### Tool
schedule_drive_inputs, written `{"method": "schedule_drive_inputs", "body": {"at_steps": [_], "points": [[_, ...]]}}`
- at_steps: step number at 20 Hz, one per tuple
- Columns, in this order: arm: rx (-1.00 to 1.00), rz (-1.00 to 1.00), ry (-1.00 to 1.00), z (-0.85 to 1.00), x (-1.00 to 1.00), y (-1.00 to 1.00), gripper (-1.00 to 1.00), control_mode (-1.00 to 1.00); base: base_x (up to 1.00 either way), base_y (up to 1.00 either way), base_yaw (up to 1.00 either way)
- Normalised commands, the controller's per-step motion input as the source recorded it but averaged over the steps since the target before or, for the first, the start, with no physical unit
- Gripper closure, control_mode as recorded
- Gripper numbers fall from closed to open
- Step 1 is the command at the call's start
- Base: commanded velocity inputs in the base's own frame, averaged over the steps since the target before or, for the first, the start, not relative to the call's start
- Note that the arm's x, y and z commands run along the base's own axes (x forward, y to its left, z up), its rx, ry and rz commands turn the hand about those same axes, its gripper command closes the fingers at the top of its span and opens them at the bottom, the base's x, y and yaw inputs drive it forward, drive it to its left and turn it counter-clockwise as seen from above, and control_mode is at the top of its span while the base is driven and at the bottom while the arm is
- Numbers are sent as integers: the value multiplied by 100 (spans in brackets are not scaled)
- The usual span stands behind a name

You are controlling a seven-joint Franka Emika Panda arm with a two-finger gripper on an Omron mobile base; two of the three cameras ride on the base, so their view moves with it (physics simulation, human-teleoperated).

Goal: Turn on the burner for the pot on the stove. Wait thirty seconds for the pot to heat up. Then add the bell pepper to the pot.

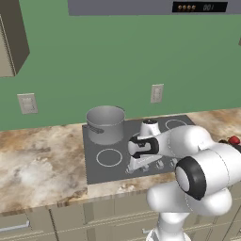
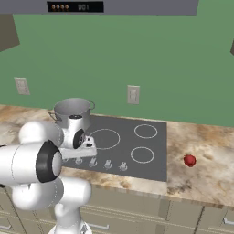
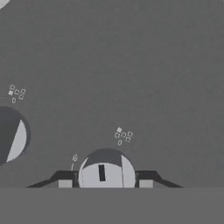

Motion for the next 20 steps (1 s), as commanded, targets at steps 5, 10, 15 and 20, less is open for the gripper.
{"method": "schedule_drive_inputs", "body": {"at_steps": [5, 10, 15, 20], "points": [[8, 64, 6, -2, 0, -16, 100, -100, 0, 0, 0], [7, 63, 5, -8, 0, -13, 100, -100, 0, 0, 0], [5, 46, 3, -6, 0, -4, 100, -100, 0, 0, 0], [1, 21, 2, -2, 0, 0, 100, -100, 0, 0, 0]]}}
